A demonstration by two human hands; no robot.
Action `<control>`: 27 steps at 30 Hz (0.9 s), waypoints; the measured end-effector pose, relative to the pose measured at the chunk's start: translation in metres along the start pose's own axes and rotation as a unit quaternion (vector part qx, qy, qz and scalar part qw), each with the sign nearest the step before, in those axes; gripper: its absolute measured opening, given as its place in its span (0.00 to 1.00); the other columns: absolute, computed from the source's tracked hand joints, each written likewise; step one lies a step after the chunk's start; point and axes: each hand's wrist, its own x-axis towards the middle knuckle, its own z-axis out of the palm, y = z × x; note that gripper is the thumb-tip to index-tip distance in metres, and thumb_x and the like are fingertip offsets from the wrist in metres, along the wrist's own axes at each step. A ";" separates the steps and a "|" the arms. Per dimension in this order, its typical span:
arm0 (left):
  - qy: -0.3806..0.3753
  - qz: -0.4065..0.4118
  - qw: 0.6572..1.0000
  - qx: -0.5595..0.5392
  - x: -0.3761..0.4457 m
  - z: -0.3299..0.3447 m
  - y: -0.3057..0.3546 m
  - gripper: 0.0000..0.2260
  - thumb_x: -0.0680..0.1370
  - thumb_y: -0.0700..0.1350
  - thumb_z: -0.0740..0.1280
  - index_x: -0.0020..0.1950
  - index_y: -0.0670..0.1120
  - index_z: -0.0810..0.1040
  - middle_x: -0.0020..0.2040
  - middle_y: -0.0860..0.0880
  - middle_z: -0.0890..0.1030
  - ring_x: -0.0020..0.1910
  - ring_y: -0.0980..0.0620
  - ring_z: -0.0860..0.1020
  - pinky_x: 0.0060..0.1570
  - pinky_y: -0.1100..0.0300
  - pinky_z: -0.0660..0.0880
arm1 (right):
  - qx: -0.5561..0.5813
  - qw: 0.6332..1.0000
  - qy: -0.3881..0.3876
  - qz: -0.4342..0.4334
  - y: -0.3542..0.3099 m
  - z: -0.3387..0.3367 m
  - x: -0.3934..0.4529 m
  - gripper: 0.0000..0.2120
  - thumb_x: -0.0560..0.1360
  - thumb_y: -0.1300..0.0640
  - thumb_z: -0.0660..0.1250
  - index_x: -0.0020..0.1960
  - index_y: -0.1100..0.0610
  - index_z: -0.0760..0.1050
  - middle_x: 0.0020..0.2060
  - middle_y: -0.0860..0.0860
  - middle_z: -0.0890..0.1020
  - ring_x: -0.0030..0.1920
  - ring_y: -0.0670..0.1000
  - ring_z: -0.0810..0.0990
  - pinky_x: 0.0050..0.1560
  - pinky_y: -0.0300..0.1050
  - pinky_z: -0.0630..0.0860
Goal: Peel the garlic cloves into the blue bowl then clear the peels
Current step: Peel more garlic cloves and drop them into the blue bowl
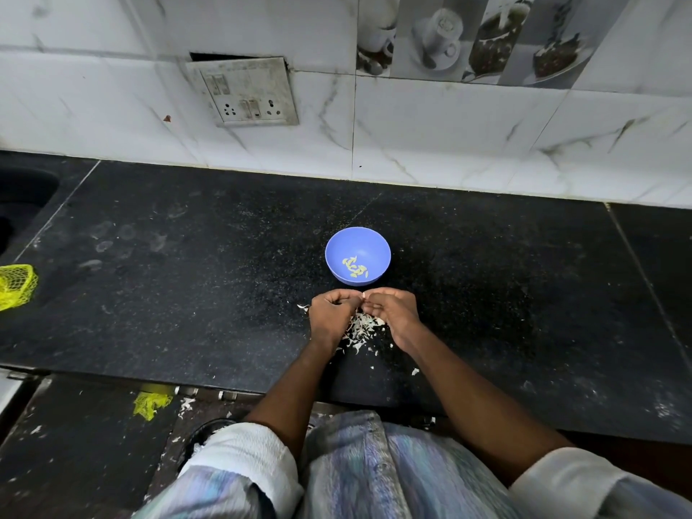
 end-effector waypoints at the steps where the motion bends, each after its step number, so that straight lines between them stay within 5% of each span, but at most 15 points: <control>1: -0.004 0.005 1.000 0.004 0.000 0.000 -0.001 0.02 0.75 0.38 0.77 0.46 0.43 0.89 0.40 0.47 0.88 0.38 0.54 0.83 0.47 0.56 0.81 | 0.004 1.000 0.003 0.002 0.000 0.000 -0.001 0.04 0.74 0.71 0.70 0.48 0.70 0.83 0.39 0.61 0.86 0.37 0.52 0.86 0.41 0.40 0.82; 8: -0.025 0.076 0.994 0.073 0.002 -0.005 -0.008 0.10 0.73 0.40 0.80 0.50 0.52 0.87 0.40 0.53 0.88 0.41 0.49 0.87 0.48 0.47 0.85 | 0.021 0.999 0.014 0.023 0.000 -0.001 -0.004 0.04 0.73 0.72 0.70 0.47 0.70 0.83 0.38 0.62 0.86 0.37 0.53 0.86 0.41 0.41 0.83; 18: -0.012 0.117 0.983 0.140 -0.003 -0.005 -0.011 0.10 0.72 0.41 0.80 0.48 0.56 0.88 0.40 0.60 0.87 0.40 0.59 0.85 0.45 0.51 0.84 | -0.024 0.999 0.018 0.028 0.002 -0.002 -0.009 0.06 0.72 0.71 0.71 0.48 0.71 0.82 0.42 0.64 0.86 0.40 0.55 0.86 0.43 0.43 0.84; 24: -0.036 0.047 0.998 0.013 -0.005 -0.006 -0.010 0.09 0.75 0.34 0.76 0.50 0.46 0.89 0.42 0.49 0.89 0.44 0.50 0.87 0.53 0.48 0.84 | -0.053 0.998 0.004 0.015 0.005 -0.003 -0.012 0.05 0.74 0.67 0.72 0.50 0.67 0.83 0.42 0.62 0.87 0.39 0.54 0.87 0.42 0.44 0.84; 27: -0.025 -0.046 0.994 -0.094 -0.009 -0.002 -0.007 0.10 0.76 0.31 0.73 0.54 0.41 0.87 0.45 0.43 0.88 0.46 0.49 0.86 0.52 0.57 0.83 | -0.082 0.997 0.000 -0.006 0.008 -0.003 -0.013 0.04 0.76 0.67 0.70 0.50 0.65 0.82 0.40 0.60 0.87 0.39 0.53 0.86 0.42 0.45 0.84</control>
